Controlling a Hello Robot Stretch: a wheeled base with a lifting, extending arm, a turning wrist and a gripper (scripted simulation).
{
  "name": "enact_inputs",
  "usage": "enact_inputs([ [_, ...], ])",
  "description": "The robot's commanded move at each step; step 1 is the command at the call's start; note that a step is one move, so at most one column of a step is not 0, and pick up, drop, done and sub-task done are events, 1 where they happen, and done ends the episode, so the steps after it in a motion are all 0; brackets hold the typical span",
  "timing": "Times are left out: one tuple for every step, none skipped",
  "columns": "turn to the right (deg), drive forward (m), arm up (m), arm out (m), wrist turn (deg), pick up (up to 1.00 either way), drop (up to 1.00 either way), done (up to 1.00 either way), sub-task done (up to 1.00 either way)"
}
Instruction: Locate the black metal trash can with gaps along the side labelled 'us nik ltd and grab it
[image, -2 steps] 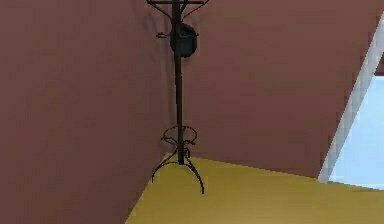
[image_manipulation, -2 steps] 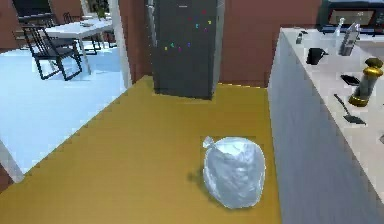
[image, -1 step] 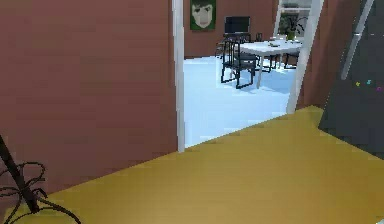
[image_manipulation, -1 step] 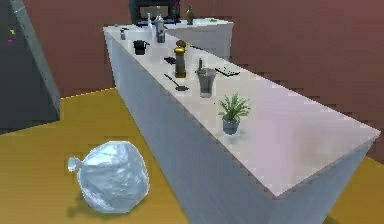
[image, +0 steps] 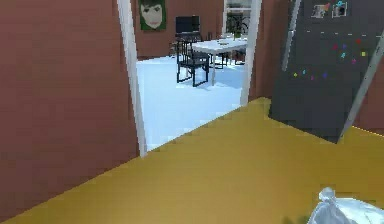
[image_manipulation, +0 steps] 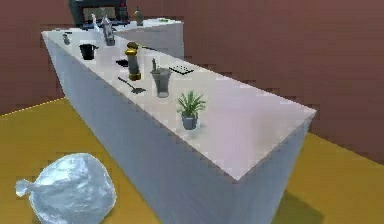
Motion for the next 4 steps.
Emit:
enact_inputs([
  [0.0, 1.00, 0.00, 0.00, 0.0, 0.00, 0.00, 0.00, 0.00],
  [0.0, 0.55, 0.00, 0.00, 0.0, 0.00, 0.00, 0.00, 0.00],
  [0.0, 0.95, 0.00, 0.00, 0.0, 0.00, 0.00, 0.00, 0.00],
  [-39.0, 0.00, 0.00, 0.00, 0.0, 0.00, 0.00, 0.00, 0.00],
])
